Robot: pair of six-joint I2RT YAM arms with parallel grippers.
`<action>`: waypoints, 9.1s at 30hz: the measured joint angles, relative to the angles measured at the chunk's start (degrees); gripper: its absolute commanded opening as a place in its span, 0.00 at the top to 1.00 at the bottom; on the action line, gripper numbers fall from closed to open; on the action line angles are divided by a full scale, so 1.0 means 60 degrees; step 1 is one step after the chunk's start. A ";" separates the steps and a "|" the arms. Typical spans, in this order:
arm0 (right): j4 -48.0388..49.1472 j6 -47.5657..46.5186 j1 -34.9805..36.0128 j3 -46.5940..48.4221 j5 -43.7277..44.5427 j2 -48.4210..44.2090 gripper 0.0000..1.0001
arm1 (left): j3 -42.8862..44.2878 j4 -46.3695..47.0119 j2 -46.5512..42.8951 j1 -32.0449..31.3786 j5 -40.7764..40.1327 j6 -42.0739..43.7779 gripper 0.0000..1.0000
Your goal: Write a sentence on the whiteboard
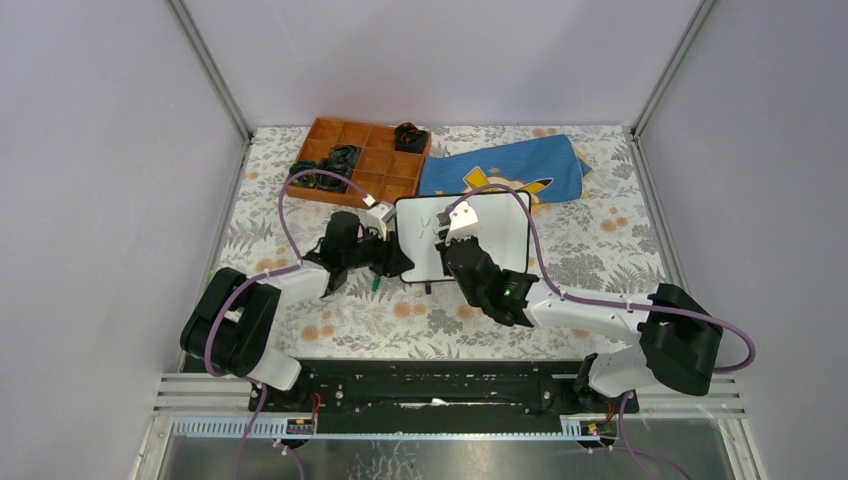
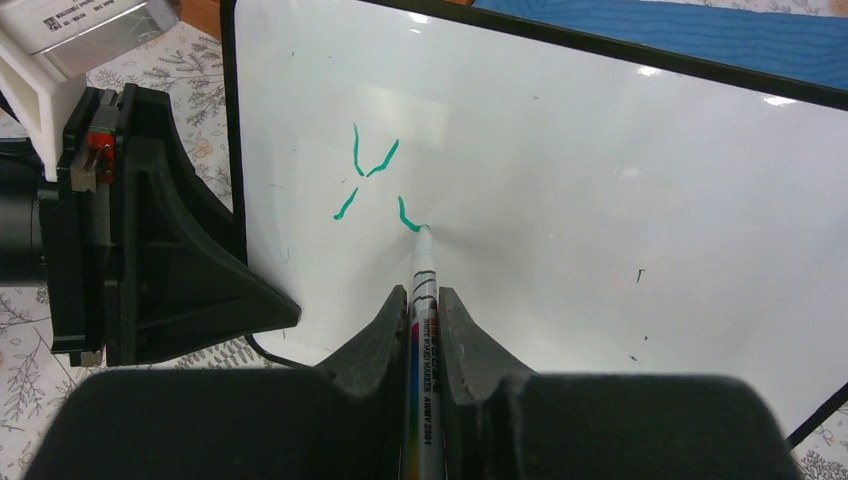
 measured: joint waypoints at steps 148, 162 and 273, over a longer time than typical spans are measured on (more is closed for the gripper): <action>-0.0310 -0.0237 -0.0601 -0.0495 -0.0448 -0.0903 1.00 | 0.0157 -0.0634 -0.0029 -0.0219 -0.0368 0.0288 0.52; -0.0299 -0.0302 -0.0616 -0.0280 -0.0350 -0.0841 1.00 | 0.0182 -0.0688 -0.0029 -0.0251 -0.0401 0.0299 0.52; -0.1417 0.0335 -0.1169 -0.0703 -0.0004 -0.1745 1.00 | 0.0197 -0.0831 -0.0029 -0.0433 -0.0608 0.0474 0.53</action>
